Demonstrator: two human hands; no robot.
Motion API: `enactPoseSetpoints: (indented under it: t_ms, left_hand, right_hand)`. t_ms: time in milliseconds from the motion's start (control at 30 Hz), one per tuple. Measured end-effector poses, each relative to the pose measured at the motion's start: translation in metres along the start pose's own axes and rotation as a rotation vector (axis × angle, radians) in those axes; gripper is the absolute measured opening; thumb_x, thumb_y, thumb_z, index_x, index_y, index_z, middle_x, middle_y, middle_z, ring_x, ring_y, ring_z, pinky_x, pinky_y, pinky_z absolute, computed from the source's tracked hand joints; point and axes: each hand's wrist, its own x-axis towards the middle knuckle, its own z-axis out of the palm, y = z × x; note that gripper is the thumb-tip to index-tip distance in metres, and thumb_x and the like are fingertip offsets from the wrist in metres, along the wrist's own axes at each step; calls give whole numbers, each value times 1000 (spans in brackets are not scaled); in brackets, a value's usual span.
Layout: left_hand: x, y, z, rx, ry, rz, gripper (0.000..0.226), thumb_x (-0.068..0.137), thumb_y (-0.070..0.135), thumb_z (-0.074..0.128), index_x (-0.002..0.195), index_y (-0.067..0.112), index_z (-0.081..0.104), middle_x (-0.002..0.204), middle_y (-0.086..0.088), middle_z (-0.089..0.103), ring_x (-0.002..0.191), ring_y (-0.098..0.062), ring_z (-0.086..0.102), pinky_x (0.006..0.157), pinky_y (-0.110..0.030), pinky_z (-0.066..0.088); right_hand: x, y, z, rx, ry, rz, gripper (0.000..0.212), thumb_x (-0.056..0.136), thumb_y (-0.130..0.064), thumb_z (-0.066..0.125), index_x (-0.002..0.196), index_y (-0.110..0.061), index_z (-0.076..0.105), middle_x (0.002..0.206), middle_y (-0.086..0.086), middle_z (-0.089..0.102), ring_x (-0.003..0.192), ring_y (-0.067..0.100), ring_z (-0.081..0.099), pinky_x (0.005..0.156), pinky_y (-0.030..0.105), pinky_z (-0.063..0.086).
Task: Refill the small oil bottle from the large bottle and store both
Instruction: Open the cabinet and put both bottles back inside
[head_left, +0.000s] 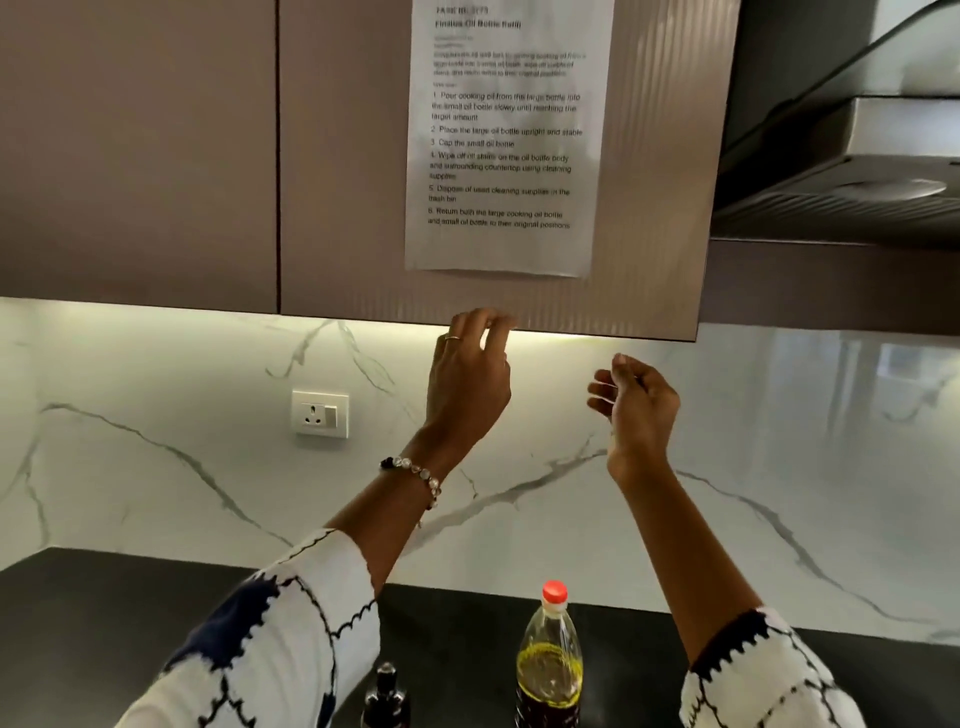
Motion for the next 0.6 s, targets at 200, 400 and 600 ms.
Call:
enactPoseSetpoints:
  t_ms: [200, 400, 600]
  left_hand:
    - [15, -7, 18, 76, -98, -2, 51, 73, -2, 60, 123, 5, 56, 132, -12, 54, 124, -28, 50, 96, -37, 45]
    - [16, 7, 10, 55, -178, -44, 54, 73, -1, 64, 125, 2, 55, 136, -16, 53, 126, -32, 51, 100, -43, 44]
    - [2, 35, -18, -19, -183, -58, 50, 74, 0, 68, 123, 3, 58, 131, -15, 57, 118, -31, 57, 93, -40, 47]
  right_hand:
    - [28, -30, 14, 339, -23, 353, 14, 93, -16, 56, 105, -12, 59, 117, 11, 61, 108, 29, 60, 83, 37, 49]
    - [30, -53, 7, 476, -82, 465, 20, 91, -24, 56, 107, -12, 55, 119, 11, 60, 112, 28, 57, 93, 36, 41]
    - [9, -62, -6, 431, -117, 443, 23, 92, -20, 53, 114, -16, 57, 119, 7, 63, 110, 23, 59, 90, 37, 40]
